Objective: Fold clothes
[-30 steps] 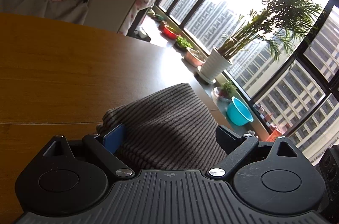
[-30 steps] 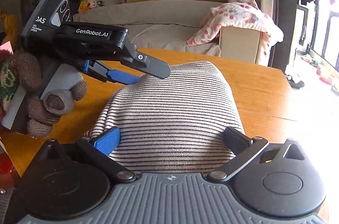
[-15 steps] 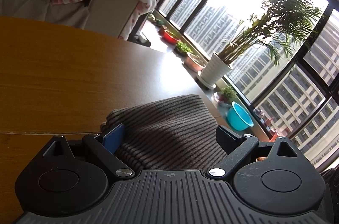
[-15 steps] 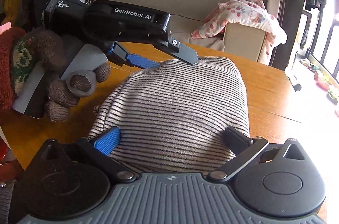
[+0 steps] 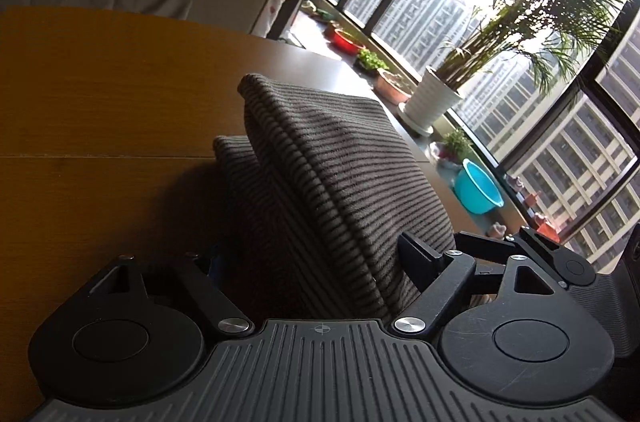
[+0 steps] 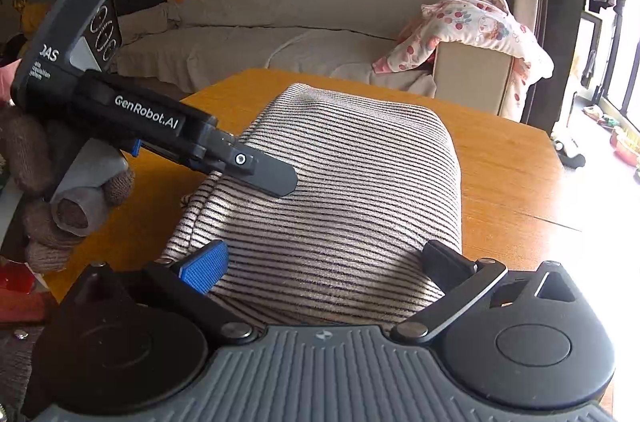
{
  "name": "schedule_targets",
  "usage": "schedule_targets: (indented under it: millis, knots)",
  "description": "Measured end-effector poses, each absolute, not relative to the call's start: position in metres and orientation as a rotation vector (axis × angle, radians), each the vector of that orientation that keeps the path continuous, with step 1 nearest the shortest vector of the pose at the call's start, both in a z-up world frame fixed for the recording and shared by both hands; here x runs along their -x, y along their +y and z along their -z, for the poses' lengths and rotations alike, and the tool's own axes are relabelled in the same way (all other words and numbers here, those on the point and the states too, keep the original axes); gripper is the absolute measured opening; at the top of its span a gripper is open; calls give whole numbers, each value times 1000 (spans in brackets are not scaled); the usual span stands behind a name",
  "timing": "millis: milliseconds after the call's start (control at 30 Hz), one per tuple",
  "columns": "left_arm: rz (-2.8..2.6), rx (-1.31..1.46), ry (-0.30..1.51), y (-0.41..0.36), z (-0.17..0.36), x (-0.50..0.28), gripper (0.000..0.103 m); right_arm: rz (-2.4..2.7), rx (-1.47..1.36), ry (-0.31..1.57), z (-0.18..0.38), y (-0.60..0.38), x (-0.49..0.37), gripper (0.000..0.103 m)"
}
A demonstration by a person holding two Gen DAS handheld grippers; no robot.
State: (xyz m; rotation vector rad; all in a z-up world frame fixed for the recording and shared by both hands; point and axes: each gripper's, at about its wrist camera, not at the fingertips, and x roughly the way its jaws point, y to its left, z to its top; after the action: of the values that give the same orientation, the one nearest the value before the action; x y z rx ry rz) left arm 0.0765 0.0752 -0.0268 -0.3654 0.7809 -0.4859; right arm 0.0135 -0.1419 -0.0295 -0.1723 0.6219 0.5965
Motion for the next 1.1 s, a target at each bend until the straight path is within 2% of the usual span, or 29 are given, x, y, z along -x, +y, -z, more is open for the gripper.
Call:
schedule_targets:
  millis: [233,333,467,667,767,867,1100]
  knots:
    - [500,367,770,78,35,-77,91,-549,-206,686,0,-212,-92,103]
    - [505,353,763,78,37,-76,93,-516,-302,716,11,-218,-140,93]
    - [513,327,759,77,36,-76,94,-543,-397,846,44,-201,-198,93]
    - [515,285,756,76,35,-79,97,-667,-384,818,39,-170,-191,90]
    - [525,267,758,75,36,-80,99,-768,-358,680,12,-169,-164,90]
    - [530,253,755,72,36,-80,99,-800,-357,618,3,-177,-154,90]
    - [494,226,734,73,33,-78,99,-600,-289,763,45,-188,-159,90]
